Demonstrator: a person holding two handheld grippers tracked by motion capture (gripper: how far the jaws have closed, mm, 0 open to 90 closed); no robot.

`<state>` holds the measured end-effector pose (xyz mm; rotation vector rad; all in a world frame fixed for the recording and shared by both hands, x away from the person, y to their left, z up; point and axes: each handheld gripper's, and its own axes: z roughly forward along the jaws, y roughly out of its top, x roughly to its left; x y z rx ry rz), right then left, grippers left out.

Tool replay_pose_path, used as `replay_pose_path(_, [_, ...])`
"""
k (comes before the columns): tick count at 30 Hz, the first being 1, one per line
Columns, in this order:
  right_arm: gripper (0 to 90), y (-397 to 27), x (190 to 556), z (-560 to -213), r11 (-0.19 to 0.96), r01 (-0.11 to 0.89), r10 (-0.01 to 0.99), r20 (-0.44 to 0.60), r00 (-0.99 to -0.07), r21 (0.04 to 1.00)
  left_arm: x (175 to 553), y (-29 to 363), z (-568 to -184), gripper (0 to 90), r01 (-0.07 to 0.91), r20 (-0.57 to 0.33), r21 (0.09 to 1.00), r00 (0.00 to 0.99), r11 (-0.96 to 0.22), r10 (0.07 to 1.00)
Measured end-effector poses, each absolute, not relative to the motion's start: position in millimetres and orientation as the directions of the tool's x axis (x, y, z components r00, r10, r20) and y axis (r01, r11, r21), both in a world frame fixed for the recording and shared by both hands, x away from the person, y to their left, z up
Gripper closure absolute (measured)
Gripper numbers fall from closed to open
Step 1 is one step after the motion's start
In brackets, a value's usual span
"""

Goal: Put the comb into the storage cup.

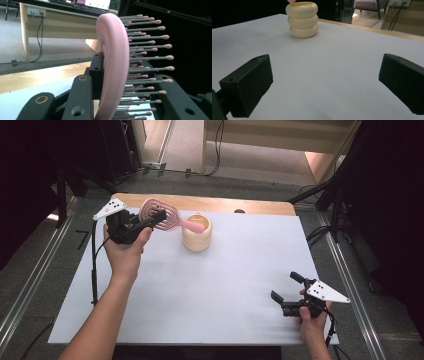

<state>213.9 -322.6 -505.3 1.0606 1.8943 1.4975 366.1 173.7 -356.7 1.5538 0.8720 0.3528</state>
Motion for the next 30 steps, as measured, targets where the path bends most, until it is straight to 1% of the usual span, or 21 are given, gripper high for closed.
replay_pose_path(30, [0.0, -323, 214, -506, 0.092, 0.270, 0.815, 0.084, -0.574, 0.958, 388, 164, -374, 66.2, 0.351, -0.261, 0.936, 0.628, 0.032, 0.733])
